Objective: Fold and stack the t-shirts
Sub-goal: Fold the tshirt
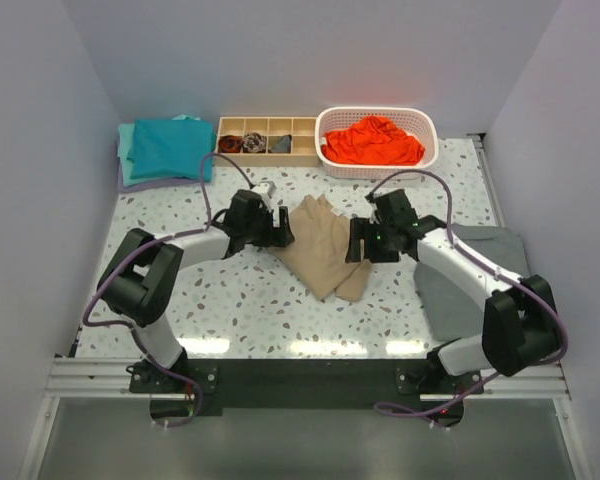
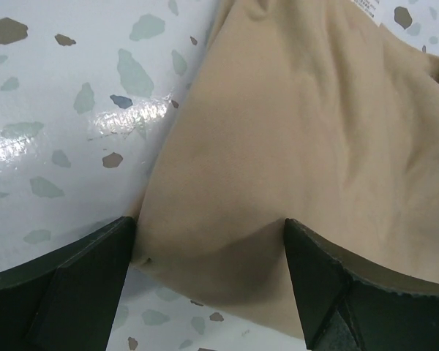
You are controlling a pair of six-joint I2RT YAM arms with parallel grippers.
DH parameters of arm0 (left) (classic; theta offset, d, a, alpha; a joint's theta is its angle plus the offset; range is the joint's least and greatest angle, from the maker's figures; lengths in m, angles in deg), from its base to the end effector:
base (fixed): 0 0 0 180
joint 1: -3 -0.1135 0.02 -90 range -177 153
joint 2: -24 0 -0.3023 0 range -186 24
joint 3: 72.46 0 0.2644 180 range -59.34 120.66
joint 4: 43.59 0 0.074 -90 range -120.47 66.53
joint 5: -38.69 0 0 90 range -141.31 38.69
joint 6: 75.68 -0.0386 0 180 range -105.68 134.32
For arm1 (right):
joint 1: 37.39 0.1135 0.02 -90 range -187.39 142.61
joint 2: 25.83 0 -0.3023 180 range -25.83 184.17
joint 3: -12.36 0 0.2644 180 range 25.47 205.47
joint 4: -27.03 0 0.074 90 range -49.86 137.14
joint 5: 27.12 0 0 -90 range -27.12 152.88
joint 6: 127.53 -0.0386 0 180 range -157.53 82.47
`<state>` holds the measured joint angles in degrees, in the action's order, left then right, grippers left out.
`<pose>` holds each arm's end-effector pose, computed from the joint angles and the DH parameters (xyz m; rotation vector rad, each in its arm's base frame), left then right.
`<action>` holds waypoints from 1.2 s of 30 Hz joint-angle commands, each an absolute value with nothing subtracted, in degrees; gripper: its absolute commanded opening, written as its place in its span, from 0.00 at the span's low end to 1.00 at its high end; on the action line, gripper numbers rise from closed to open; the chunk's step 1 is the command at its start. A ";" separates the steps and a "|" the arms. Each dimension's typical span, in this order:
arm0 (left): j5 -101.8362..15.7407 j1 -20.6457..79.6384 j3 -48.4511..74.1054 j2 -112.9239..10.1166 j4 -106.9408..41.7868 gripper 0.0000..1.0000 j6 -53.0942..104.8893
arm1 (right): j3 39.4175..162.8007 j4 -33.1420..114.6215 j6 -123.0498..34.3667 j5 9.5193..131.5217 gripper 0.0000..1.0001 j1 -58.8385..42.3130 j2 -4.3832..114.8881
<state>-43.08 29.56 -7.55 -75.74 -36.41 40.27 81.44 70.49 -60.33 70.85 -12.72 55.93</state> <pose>0.3299 -0.1711 0.1853 0.0888 2.3774 -0.6216 0.2678 0.1289 0.2614 -0.0980 2.6118 0.4868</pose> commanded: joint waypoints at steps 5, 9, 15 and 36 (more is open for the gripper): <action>-44.81 29.89 -6.25 -77.25 -37.42 0.88 39.72 | 68.22 68.37 -70.92 72.81 0.78 -12.87 46.52; -44.37 32.17 -9.58 -75.32 -37.42 0.87 40.77 | 63.45 62.58 -73.38 76.14 0.79 -12.78 45.98; -43.84 36.91 -14.42 -73.29 -37.86 0.87 43.76 | 60.11 54.23 -75.49 79.75 0.79 -12.87 48.17; -43.93 41.14 -18.65 -70.92 -37.24 0.86 47.36 | 55.37 34.78 -77.86 88.26 0.17 -13.31 53.96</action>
<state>-45.46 39.73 -17.08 -70.17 -41.39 45.30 59.67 50.49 -74.59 80.90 -13.01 52.54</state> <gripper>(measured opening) 0.860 0.282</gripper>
